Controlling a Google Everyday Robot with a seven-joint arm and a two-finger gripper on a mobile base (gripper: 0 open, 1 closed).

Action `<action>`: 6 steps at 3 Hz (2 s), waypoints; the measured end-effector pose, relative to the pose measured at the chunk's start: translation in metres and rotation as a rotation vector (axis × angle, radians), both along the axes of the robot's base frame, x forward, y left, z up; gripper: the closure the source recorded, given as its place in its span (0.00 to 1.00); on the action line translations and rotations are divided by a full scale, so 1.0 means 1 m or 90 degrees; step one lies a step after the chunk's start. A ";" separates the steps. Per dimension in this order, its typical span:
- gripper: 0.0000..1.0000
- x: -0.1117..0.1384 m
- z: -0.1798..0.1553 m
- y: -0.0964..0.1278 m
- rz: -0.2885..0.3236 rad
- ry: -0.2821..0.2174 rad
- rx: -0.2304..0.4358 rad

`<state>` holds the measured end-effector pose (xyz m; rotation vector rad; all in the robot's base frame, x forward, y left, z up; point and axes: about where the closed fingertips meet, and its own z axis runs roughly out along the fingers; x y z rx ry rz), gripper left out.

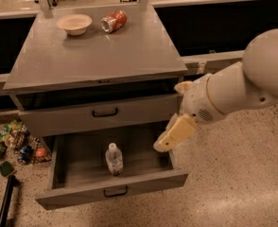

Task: Pick blue plastic bottle from middle drawer and place on counter

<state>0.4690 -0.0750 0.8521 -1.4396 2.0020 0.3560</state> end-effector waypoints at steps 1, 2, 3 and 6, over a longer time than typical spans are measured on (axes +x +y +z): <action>0.00 -0.005 -0.038 0.026 0.006 0.039 0.073; 0.00 -0.005 -0.072 0.043 0.008 0.022 0.142; 0.00 0.016 -0.105 0.060 -0.038 -0.012 0.189; 0.00 0.028 -0.191 0.110 -0.057 0.045 0.247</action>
Offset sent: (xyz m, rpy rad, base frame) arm 0.0061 0.0566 -0.1151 0.3653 -0.0329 -0.0228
